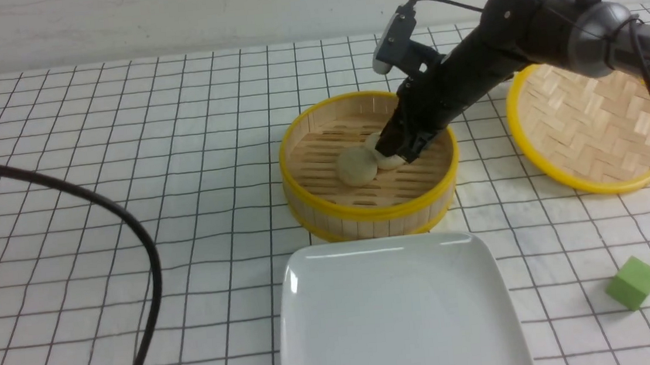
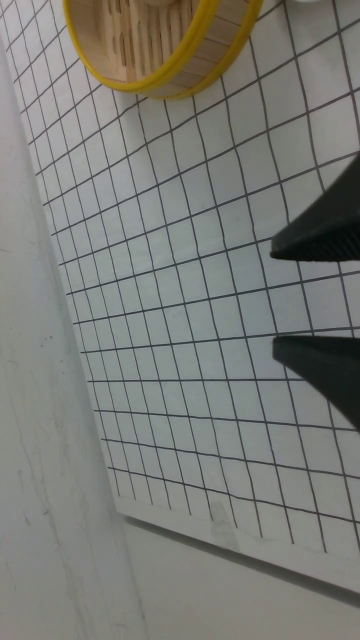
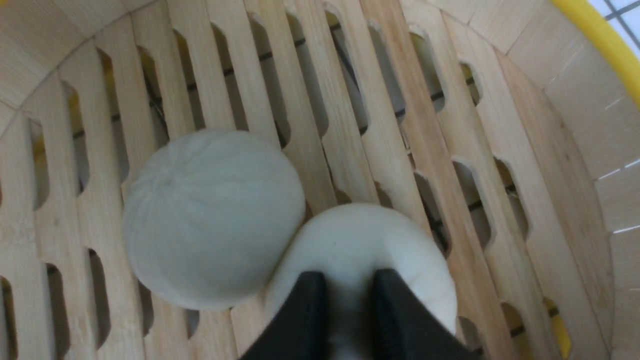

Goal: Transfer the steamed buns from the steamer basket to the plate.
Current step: Use the right arm to grab the steamed stuffed bun that is closest to it, then use the right arm to put the steamed stuffed bun into the plate

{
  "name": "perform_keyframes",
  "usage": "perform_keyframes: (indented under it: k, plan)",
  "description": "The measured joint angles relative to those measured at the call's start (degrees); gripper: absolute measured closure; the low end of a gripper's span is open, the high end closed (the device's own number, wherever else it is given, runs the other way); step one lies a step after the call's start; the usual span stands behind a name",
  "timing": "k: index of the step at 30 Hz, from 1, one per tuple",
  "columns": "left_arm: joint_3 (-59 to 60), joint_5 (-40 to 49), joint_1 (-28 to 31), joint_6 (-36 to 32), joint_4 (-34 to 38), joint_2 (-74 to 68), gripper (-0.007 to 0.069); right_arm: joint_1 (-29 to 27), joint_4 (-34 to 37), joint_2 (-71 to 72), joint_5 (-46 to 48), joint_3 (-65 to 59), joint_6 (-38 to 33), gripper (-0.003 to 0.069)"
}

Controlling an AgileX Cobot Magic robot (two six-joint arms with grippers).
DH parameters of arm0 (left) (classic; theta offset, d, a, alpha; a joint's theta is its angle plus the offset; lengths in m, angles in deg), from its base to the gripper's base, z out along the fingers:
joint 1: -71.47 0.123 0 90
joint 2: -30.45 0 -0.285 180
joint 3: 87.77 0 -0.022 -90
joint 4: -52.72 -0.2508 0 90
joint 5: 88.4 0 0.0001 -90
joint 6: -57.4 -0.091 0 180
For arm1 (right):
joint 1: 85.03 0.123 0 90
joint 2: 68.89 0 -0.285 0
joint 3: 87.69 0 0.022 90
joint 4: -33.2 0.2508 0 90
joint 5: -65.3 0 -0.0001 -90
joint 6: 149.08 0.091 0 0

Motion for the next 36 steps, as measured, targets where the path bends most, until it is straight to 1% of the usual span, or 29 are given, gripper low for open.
perform_keyframes:
  k: [1, 3, 7, 12, 18, 20, 25, 26, 27, 30, 33, 36]
  plan:
    - [0.00, 0.00, 0.00, 0.00, 0.00, 0.00, 0.0382, 0.00, 0.00, 0.06, 0.00, 0.00, -0.53, 0.0600]
    - [0.00, 0.00, 0.00, 0.00, 0.00, 0.00, 0.0382, 0.00, 0.06, 0.24, -0.26, 0.00, -0.93, 0.0645]
    - [0.00, 0.00, 0.00, 0.00, 0.00, 0.00, 0.0382, 0.00, -0.09, 1.60, -0.54, 0.00, -1.04, 0.0645]
    - [0.00, -0.06, 0.00, 0.00, 0.00, 0.00, 0.0382, -0.05, -0.39, 7.17, -0.37, 0.00, -1.09, 0.0645]
    - [0.00, -0.98, 0.00, 0.00, 0.00, 0.00, 0.0382, -0.05, -1.53, 14.59, 0.64, 0.00, 2.74, 0.0644]
    - [0.00, -1.58, 0.00, 0.00, 0.00, 0.00, 0.0382, -0.05, -2.09, 17.35, 1.97, 0.00, 6.19, 0.0644]
    - [0.00, -2.64, 0.00, 0.00, 0.00, 0.00, 0.0382, -0.05, -3.45, 23.03, 8.05, 0.00, 18.12, 0.0644]
    - [0.00, -2.64, 0.00, 0.00, 0.00, 0.00, 0.0382, -0.05, -3.51, 23.21, 8.62, 0.00, 18.55, 0.0644]
    - [0.00, -2.64, 0.00, 0.00, 0.00, 0.00, 0.0382, -0.05, -4.09, 24.40, 10.80, 0.00, 21.44, 0.0644]
    - [0.00, -2.75, 0.00, 0.00, 0.00, 0.00, 0.0382, -0.05, -5.62, 26.10, 17.12, 0.00, 26.81, 0.0644]
    - [0.00, -2.87, 0.00, 0.00, 0.00, 0.00, 0.0382, -0.05, -7.00, 26.26, 23.57, 0.00, 29.97, 0.0644]
    - [0.00, -2.98, 0.00, 0.00, 0.00, 0.00, 0.0382, -0.05, -7.52, 25.94, 24.99, -0.38, 32.29, 0.0644]
